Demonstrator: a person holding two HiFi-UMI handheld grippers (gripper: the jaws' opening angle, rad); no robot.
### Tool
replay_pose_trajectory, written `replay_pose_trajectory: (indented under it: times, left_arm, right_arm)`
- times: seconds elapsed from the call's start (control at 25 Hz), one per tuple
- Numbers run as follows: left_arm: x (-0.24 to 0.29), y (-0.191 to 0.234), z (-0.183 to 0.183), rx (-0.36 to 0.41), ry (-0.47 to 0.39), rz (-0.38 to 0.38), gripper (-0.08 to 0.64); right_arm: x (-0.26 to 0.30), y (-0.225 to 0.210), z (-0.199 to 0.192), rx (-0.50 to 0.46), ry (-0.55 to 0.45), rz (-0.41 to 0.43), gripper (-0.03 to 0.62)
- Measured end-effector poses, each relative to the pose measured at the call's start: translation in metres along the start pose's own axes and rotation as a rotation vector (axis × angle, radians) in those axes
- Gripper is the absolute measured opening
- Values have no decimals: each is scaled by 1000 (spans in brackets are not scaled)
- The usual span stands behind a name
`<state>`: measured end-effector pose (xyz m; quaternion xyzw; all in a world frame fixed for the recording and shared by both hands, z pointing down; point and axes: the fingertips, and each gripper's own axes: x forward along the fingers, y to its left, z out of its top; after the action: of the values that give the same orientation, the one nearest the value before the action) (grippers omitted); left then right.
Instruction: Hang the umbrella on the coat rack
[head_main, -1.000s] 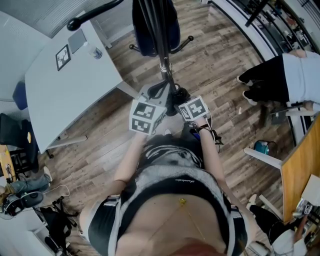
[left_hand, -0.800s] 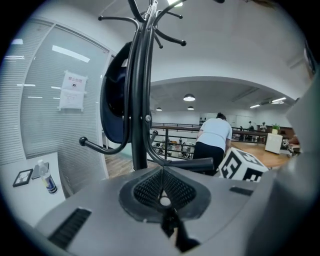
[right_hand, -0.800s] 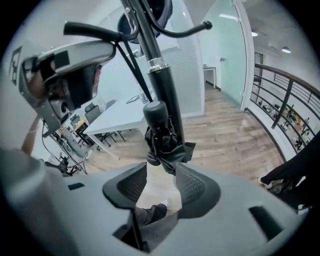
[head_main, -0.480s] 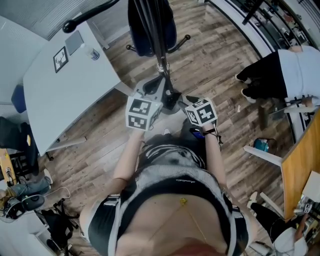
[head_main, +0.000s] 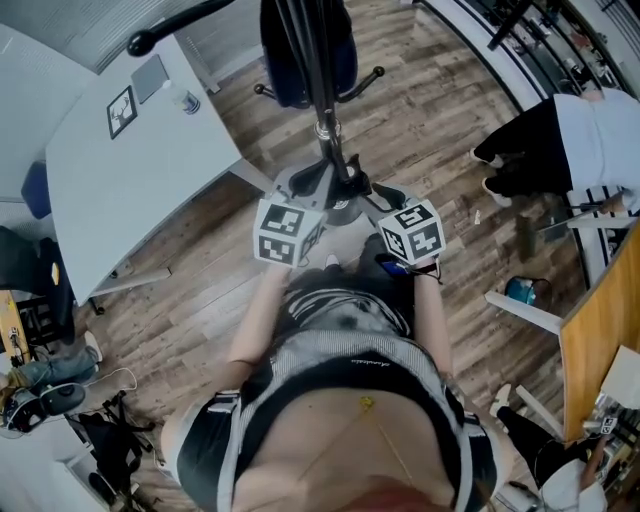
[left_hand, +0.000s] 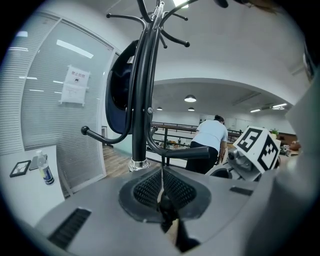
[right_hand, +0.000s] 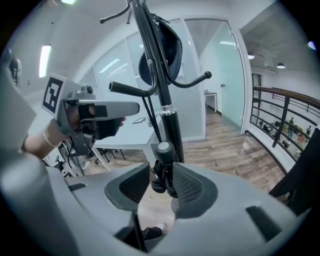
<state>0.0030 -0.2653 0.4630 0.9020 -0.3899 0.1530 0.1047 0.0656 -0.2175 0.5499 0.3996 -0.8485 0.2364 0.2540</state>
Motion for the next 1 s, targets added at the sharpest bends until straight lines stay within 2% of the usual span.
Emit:
replay_pose_trajectory:
  times: [0.36,0.44,0.52,0.76,0.84,1.0]
  left_arm:
    - [-13,-18,-2,-44,-47,-8,12]
    - [-14,-20,-6,-43,-41,-8,12]
    - [-13,-21,-11,-34,-34,-1,12]
    - [-18,-24,-7,-47,-61,15,12]
    - [-18,-27,-9,-64,-72,2,12]
    - [-22,-31,-8,-77,-94,-6,12]
  right_arm:
    - [-11,18,38,-29,-224,38,125]
    - [-14,20,47,-48,-263,19,53]
    - [-17,21,54,-63,-296,4,41]
    - [-21,25,63,-55,-331,-19,40]
    - [-24,24,65,-62,-344,-48,2]
    - [-26,27,67,-79,-354,-78,2]
